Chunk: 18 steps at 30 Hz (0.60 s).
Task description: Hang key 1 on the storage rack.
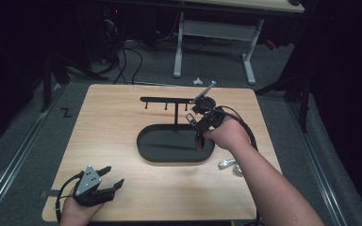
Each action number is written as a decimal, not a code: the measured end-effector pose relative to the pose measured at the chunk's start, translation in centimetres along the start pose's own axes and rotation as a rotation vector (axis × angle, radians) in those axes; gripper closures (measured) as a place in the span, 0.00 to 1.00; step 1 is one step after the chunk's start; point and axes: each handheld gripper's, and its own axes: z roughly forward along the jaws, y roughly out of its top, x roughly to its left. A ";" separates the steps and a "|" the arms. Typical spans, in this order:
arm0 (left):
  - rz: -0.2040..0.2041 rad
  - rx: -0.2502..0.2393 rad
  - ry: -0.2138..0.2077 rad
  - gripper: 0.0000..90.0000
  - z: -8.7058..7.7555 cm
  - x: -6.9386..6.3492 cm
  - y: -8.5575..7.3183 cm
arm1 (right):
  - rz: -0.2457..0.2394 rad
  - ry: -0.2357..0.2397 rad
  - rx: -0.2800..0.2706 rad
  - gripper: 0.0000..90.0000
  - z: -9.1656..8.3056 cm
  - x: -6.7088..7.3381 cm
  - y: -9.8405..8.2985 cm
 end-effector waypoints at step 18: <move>0.003 0.004 -0.016 0.37 0.4 -0.1 0.2 | 0.021 -0.021 -0.013 0.90 1.3 -0.5 2.5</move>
